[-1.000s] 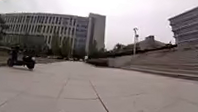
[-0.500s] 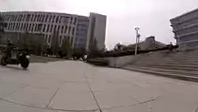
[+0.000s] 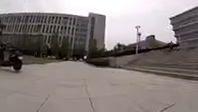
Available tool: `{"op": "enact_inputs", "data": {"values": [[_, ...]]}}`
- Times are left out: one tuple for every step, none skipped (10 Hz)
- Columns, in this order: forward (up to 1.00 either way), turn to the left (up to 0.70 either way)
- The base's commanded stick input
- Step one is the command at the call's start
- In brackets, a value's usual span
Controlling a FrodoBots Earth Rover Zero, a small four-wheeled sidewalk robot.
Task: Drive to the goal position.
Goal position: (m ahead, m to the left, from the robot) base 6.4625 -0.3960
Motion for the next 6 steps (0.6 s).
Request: {"op": "enact_inputs", "data": {"values": [[0.85, 0.0], [0.85, 0.0], [0.85, 0.0], [0.85, 0.0], [0.85, 0.0], [0.85, 0.0]]}}
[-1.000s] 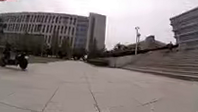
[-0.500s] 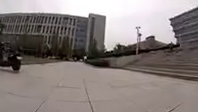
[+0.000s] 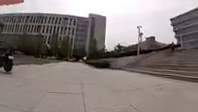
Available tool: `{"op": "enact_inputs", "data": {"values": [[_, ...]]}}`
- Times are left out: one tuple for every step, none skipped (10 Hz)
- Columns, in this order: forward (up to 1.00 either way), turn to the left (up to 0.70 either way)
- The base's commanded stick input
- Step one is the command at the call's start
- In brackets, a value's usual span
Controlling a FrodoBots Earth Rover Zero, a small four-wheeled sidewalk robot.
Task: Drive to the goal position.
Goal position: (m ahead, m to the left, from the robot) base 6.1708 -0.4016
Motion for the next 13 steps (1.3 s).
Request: {"op": "enact_inputs", "data": {"values": [[0.85, 0.14], [0.85, 0.25], [0.85, 0.33], [0.85, 0.16], [0.85, 0.03], [0.85, 0.0], [0.85, 0.0], [0.85, 0.0], [0.85, 0.0], [0.85, 0.0], [0.85, 0.16], [0.85, 0.31], [0.85, 0.34]]}}
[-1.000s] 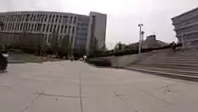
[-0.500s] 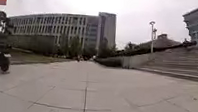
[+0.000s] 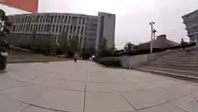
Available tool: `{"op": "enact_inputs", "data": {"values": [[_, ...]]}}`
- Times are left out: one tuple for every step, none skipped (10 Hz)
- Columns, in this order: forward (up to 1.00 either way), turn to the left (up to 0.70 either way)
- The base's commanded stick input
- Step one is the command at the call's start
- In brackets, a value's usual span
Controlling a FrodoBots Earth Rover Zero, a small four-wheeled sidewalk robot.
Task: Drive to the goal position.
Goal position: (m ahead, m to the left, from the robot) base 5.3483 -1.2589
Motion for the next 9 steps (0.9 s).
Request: {"op": "enact_inputs", "data": {"values": [[0.85, 0.27], [0.85, 0.16], [0.85, 0.0], [0.85, 0.0], [0.85, 0.0], [0.85, 0.0], [0.85, 0.0], [0.85, 0.0], [0.85, 0.0]]}}
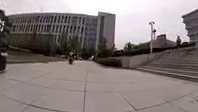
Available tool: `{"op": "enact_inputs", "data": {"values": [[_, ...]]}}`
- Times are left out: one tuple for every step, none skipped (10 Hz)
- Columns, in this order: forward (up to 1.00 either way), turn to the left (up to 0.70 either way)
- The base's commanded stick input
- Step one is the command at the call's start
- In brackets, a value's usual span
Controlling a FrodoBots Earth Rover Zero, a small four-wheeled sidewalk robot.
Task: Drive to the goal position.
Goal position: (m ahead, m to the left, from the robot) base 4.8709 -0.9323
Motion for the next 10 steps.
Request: {"op": "enact_inputs", "data": {"values": [[0.85, 0.0], [0.85, 0.0], [0.85, 0.0], [0.85, 0.0], [0.85, 0.0], [0.85, 0.0], [0.85, 0.0], [0.85, 0.0], [0.85, 0.0], [0.85, 0.0]]}}
